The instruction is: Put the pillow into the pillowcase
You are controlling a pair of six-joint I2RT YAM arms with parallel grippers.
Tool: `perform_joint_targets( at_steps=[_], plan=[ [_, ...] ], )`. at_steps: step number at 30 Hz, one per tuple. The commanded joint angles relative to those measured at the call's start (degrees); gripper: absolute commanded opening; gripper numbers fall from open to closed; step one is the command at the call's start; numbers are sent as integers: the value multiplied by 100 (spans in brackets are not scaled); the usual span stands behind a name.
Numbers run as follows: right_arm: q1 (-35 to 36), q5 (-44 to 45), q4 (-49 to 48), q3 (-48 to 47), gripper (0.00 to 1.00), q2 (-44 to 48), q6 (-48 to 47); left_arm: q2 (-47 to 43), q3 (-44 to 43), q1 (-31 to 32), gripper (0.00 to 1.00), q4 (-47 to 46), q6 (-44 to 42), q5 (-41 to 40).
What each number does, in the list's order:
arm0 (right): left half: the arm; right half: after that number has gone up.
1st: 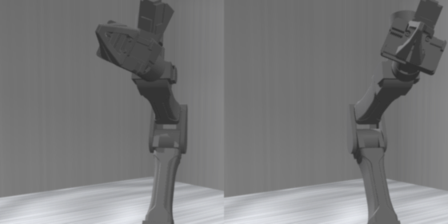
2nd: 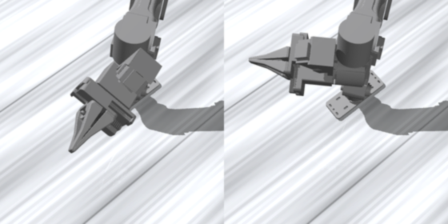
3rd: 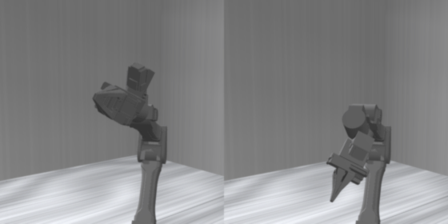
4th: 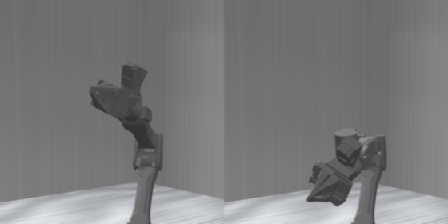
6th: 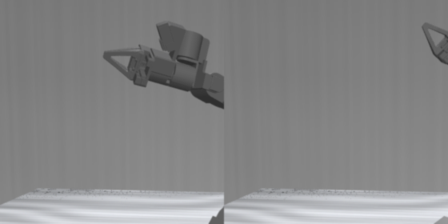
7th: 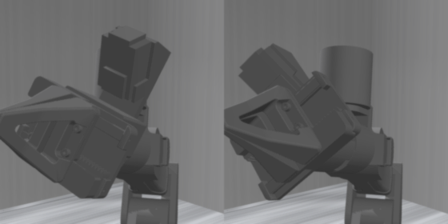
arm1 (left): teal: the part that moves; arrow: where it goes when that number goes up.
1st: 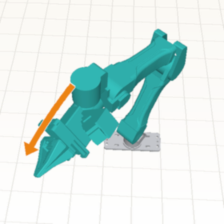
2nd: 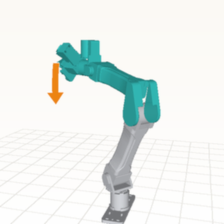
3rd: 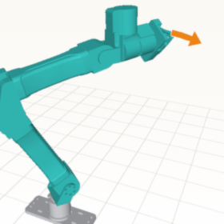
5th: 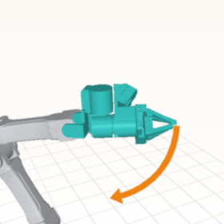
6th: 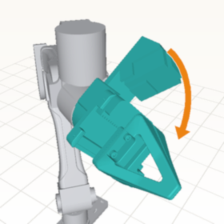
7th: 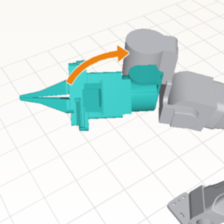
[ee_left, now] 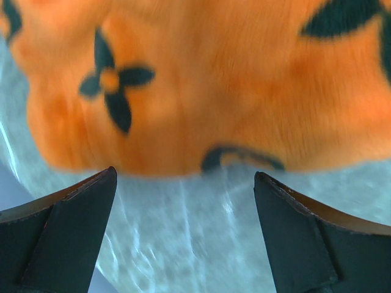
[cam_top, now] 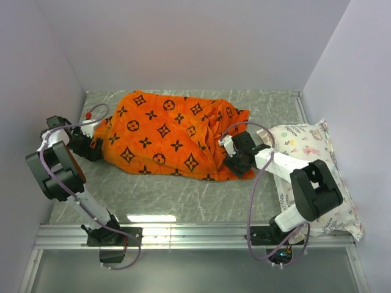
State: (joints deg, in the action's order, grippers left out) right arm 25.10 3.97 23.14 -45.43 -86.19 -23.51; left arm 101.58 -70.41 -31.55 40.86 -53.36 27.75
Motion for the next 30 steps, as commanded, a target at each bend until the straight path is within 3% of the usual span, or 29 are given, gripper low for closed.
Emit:
perform_joint_targets(
  at_steps=[1,2,4,5,6,7,8,9,10,11,16,19,22,25,26,29,30],
  plan=[
    [214,114,-486,-70,78,-318,-5,168,-43,368,99,-552,-543,13],
    [240,139,-468,-115,76,-450,21,317,36,465,99,-683,-587,-93],
    [241,166,-380,-299,60,-556,-40,432,89,650,99,-764,-622,-278],
    [241,288,-380,-300,44,-548,-57,520,89,711,98,-755,-623,-305],
    [232,254,-354,-291,19,-504,-127,555,63,790,92,-651,-614,-322],
    [241,158,-267,-300,5,-443,-154,582,19,808,67,-545,-536,-288],
    [197,9,-57,-309,0,-260,-93,574,-138,791,49,-396,-474,-218],
    [145,-158,58,-317,0,-92,-67,530,-226,721,15,-212,-221,-104],
    [57,-281,138,-343,0,101,-14,460,-332,633,4,-106,-123,2],
    [-40,-561,304,-361,0,555,91,303,-550,519,1,-18,-26,107],
    [-1252,-1152,902,-773,0,1771,13,46,-1718,-526,0,1264,-147,854],
    [-1491,-1539,1219,-959,0,2325,-110,-225,-1950,-756,0,1914,-446,1030],
    [-1500,-1776,1272,-1151,0,2599,126,-585,-1845,-765,0,1882,-255,1180],
    [-1622,-2004,1194,-1642,0,2643,478,-735,-2185,-765,0,1917,421,1680],
    [-1675,-2005,1150,-1879,0,2617,583,-797,-2318,-800,0,1717,1076,2038],
    [-2254,-2382,1237,-3424,0,2353,943,-1131,-2985,-861,0,780,2361,2392],
    [-2438,-2522,1202,-4168,0,2309,1066,-1271,-3126,-922,0,470,3323,2532]
  ],
)
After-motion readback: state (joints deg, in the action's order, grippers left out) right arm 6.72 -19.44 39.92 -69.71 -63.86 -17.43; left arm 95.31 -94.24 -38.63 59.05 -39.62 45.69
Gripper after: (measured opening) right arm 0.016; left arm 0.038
